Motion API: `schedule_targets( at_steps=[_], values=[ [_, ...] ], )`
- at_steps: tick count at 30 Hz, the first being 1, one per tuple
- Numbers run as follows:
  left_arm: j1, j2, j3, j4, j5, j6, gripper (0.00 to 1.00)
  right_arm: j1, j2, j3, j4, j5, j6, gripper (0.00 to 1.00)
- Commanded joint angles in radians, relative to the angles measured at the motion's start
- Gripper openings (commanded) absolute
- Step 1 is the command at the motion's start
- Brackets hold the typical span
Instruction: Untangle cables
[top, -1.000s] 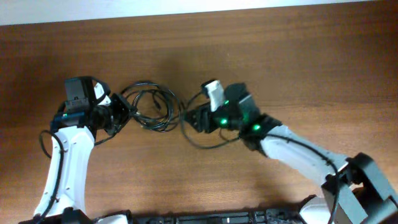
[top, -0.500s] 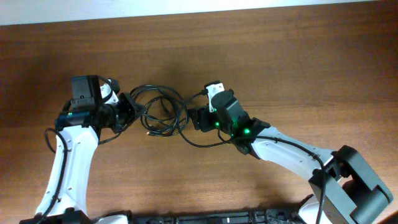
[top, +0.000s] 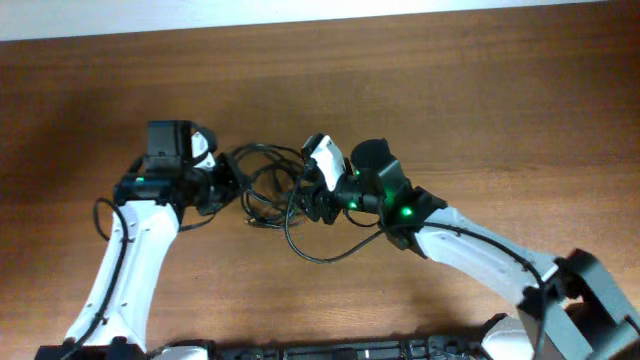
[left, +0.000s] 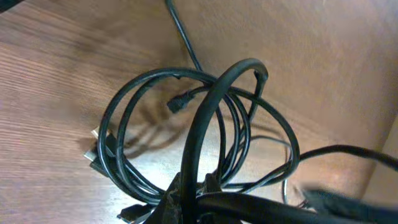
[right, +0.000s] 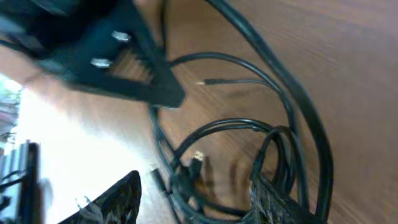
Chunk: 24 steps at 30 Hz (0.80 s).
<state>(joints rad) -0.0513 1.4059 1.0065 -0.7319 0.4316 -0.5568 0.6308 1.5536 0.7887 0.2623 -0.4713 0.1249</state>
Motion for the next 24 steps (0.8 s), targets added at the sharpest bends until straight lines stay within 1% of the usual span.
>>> schedule_targets(
  at_steps=[1, 2, 3, 5, 6, 7, 9, 10, 11, 12, 14, 15, 17, 18, 19, 20, 21, 22, 23, 24],
  values=[
    [-0.06, -0.017, 0.01, 0.001, -0.007, 0.016, 0.0, -0.004, 0.048, 0.002, 0.008, 0.338, -0.025, 0.66],
    [-0.069, -0.017, 0.01, -0.004, -0.007, 0.016, 0.0, -0.004, 0.065, 0.002, 0.005, 0.401, -0.076, 0.7],
    [-0.078, -0.017, 0.01, -0.01, -0.007, 0.016, 0.0, -0.004, 0.081, 0.002, 0.002, 0.41, -0.103, 0.7],
    [-0.082, -0.017, 0.01, -0.011, -0.006, 0.016, 0.0, -0.004, 0.136, 0.002, -0.029, 0.449, -0.106, 0.68],
    [-0.081, -0.017, 0.01, -0.011, -0.006, 0.016, 0.0, -0.004, 0.164, 0.002, -0.072, 0.508, -0.082, 0.55],
    [-0.068, -0.018, 0.01, -0.01, -0.006, 0.017, 0.0, -0.009, 0.166, 0.003, -0.074, 0.566, -0.012, 0.48],
    [0.022, -0.051, 0.03, -0.01, 0.027, 0.039, 0.0, -0.058, 0.164, 0.003, -0.109, 0.607, 0.139, 0.49],
    [0.076, -0.074, 0.062, -0.009, 0.052, 0.039, 0.0, -0.105, 0.162, 0.003, -0.134, 0.597, 0.227, 0.49],
    [0.141, -0.108, 0.111, -0.009, 0.077, 0.039, 0.0, -0.163, 0.156, 0.003, -0.156, 0.557, 0.28, 0.49],
    [0.186, -0.138, 0.141, -0.006, 0.077, 0.039, 0.0, -0.214, 0.15, 0.003, -0.177, 0.525, 0.304, 0.49],
    [0.218, -0.177, 0.154, 0.018, 0.076, 0.039, 0.0, -0.296, 0.128, 0.003, -0.24, 0.514, 0.303, 0.49],
    [0.223, -0.196, 0.154, 0.034, 0.076, 0.039, 0.0, -0.357, 0.117, 0.003, -0.307, 0.512, 0.303, 0.49],
    [0.223, -0.209, 0.154, 0.051, 0.068, 0.039, 0.0, -0.441, 0.105, 0.003, -0.411, 0.478, 0.3, 0.68],
    [0.222, -0.205, 0.154, 0.05, 0.069, 0.039, 0.05, -0.47, 0.102, 0.003, -0.444, 0.395, 0.298, 0.75],
    [0.219, -0.201, 0.154, 0.046, 0.07, 0.027, 0.15, -0.474, 0.102, 0.003, -0.439, 0.243, 0.259, 0.79],
    [0.21, -0.196, 0.154, 0.046, 0.069, 0.012, 0.22, -0.472, 0.102, 0.003, -0.42, 0.161, 0.246, 0.84],
    [0.185, -0.187, 0.154, 0.046, 0.068, 0.008, 0.25, -0.472, 0.102, 0.003, -0.38, 0.06, 0.246, 0.91],
    [0.155, -0.172, 0.154, 0.047, 0.061, 0.008, 0.36, -0.472, 0.102, 0.003, -0.354, 0.019, 0.247, 0.93],
    [0.124, -0.151, 0.154, 0.045, 0.038, 0.009, 0.57, -0.472, 0.102, 0.003, -0.332, -0.005, 0.25, 0.94],
    [0.103, -0.132, 0.154, 0.039, 0.031, 0.009, 0.71, -0.472, 0.102, 0.003, -0.333, -0.004, 0.25, 0.94]
  ],
)
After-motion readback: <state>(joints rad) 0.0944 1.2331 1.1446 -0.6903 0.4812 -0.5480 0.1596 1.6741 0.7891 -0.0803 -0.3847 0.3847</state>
